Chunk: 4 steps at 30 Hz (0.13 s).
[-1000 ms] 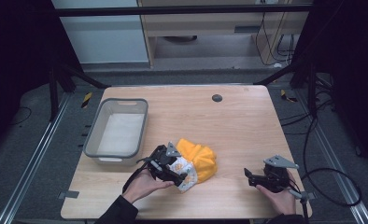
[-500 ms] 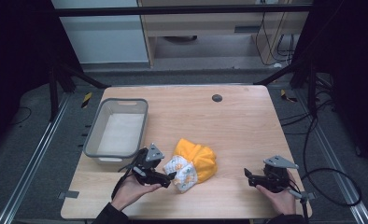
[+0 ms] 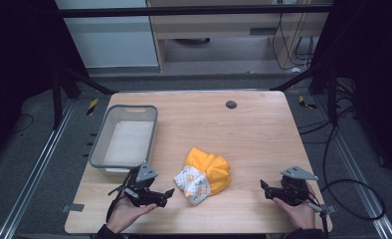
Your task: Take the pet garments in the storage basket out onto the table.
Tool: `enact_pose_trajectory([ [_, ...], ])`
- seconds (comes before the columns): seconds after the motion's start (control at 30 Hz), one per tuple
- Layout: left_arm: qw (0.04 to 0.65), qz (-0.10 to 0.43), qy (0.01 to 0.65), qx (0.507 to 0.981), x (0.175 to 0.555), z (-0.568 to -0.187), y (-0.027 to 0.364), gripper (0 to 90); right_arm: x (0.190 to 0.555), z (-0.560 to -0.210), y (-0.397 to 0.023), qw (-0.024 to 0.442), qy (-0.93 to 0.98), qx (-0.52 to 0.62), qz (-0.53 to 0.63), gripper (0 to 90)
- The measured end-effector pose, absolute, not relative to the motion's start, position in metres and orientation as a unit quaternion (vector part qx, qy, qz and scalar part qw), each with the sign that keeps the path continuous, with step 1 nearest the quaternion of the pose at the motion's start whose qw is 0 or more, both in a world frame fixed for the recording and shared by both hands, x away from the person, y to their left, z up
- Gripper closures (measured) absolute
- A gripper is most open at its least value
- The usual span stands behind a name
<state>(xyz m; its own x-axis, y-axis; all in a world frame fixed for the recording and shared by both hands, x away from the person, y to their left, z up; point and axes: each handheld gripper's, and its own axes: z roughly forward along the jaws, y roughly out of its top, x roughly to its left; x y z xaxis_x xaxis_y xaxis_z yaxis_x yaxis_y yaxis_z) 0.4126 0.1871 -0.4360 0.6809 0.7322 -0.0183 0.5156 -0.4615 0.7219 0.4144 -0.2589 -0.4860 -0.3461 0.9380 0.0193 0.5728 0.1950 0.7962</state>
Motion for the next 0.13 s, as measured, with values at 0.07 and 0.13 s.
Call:
enact_pose_trajectory([
  [0.07, 0.364, 0.149, 0.376, 0.839, 0.4109, -0.4389, 0.1926, 9.2, 0.4142, -0.4858, -0.2590, 0.246, 0.732, 0.516, 0.370, 10.1],
  [0.13, 0.360, 0.149, 0.380, 0.839, 0.4095, -0.4423, 0.1984, 9.2, 0.4140, -0.4858, -0.2590, 0.246, 0.731, 0.516, 0.371, 10.1],
])
